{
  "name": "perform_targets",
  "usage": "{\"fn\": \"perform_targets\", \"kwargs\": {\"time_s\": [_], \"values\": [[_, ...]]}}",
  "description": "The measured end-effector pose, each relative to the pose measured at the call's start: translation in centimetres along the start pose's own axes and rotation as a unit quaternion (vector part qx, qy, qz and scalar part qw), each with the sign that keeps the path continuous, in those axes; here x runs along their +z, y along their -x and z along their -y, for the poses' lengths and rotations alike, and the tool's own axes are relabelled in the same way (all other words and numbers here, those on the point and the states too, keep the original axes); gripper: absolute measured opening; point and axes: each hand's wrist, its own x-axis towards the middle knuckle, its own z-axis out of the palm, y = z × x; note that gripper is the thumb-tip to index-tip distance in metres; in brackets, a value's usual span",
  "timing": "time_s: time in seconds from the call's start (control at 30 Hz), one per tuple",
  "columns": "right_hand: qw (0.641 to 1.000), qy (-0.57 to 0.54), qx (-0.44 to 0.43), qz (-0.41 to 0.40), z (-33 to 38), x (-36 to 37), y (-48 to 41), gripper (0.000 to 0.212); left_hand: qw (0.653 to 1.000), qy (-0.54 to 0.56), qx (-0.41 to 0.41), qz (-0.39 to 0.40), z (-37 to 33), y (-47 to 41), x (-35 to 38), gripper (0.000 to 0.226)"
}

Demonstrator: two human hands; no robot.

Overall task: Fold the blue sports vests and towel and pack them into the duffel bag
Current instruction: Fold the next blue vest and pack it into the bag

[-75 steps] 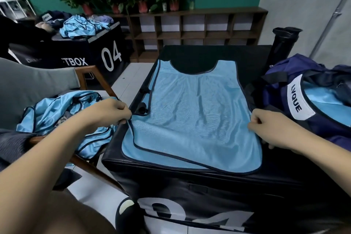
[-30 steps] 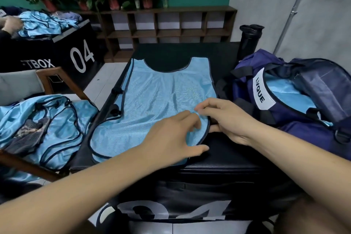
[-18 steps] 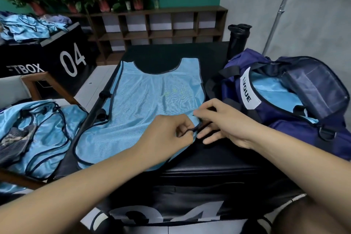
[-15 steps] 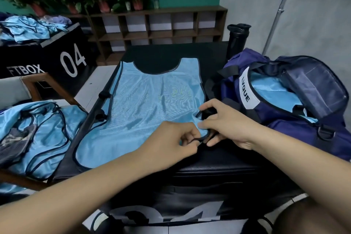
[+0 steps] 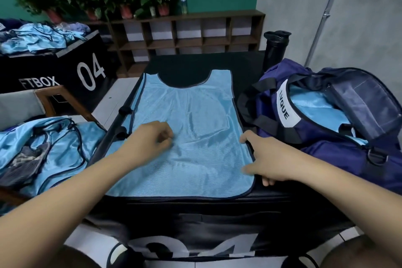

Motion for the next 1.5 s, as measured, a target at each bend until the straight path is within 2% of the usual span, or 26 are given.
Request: {"fn": "perform_targets", "kwargs": {"time_s": [0.13, 0.3, 0.53, 0.67, 0.8, 0.9, 1.03, 1.1, 1.17, 1.23, 1.3, 1.4, 1.5], "values": [[0.999, 0.022, -0.009, -0.024, -0.1, 0.0, -0.3, 0.044, 0.991, -0.1, -0.062, -0.068, 3.5, -0.7, -2.1, 0.015], [0.995, 0.06, -0.033, -0.072, -0.3, 0.2, -1.2, 0.025, 0.969, -0.188, -0.157, -0.036, 6.4, -0.7, -3.6, 0.03], [0.989, -0.016, -0.054, -0.139, 0.4, 0.2, -1.3, 0.014, 0.962, -0.162, -0.22, -0.03, 7.9, -0.5, -5.5, 0.028], [0.985, -0.115, -0.055, -0.119, 1.4, 0.4, -0.8, 0.009, 0.967, -0.107, -0.225, -0.047, 8.7, -0.7, -6.4, 0.021], [0.99, -0.097, -0.047, -0.091, 1.5, 0.7, -0.8, 0.007, 0.963, -0.094, -0.252, -0.027, 10.5, -0.5, -7.2, 0.018], [0.996, -0.056, -0.027, -0.062, 1.0, 0.8, -1.1, 0.006, 0.96, -0.106, -0.257, 0.002, 11.7, -0.3, -7.4, 0.016], [0.999, -0.007, -0.011, -0.04, 0.8, 0.4, -0.9, 0.014, 0.961, -0.135, -0.24, -0.007, 11.5, -0.5, -7.3, 0.019], [0.999, 0.013, -0.009, -0.034, 1.0, 0.3, -0.8, 0.016, 0.968, -0.162, -0.185, -0.051, 10.7, -0.8, -6.7, 0.023], [0.998, 0.059, -0.006, -0.036, 1.2, 0.3, -0.8, 0.021, 0.979, -0.162, -0.094, -0.082, 9.4, -1.2, -5.4, 0.026], [0.99, 0.126, -0.001, -0.061, 1.6, 0.2, -0.8, 0.028, 0.991, -0.119, -0.023, -0.059, 7.8, -1.8, -3.9, 0.027], [0.977, 0.177, -0.007, -0.114, 2.1, 0.1, -1.0, 0.031, 0.996, -0.084, 0.004, -0.013, 6.8, -2.5, -2.4, 0.031], [0.952, 0.219, -0.06, -0.205, 2.6, 0.7, -2.2, 0.027, 0.997, -0.072, -0.011, 0.036, 7.0, -3.6, -1.1, 0.041], [0.95, 0.187, -0.135, -0.209, 3.0, 1.8, -4.3, 0.031, 0.994, -0.038, -0.079, 0.059, 8.3, -4.5, -1.3, 0.049]]}}
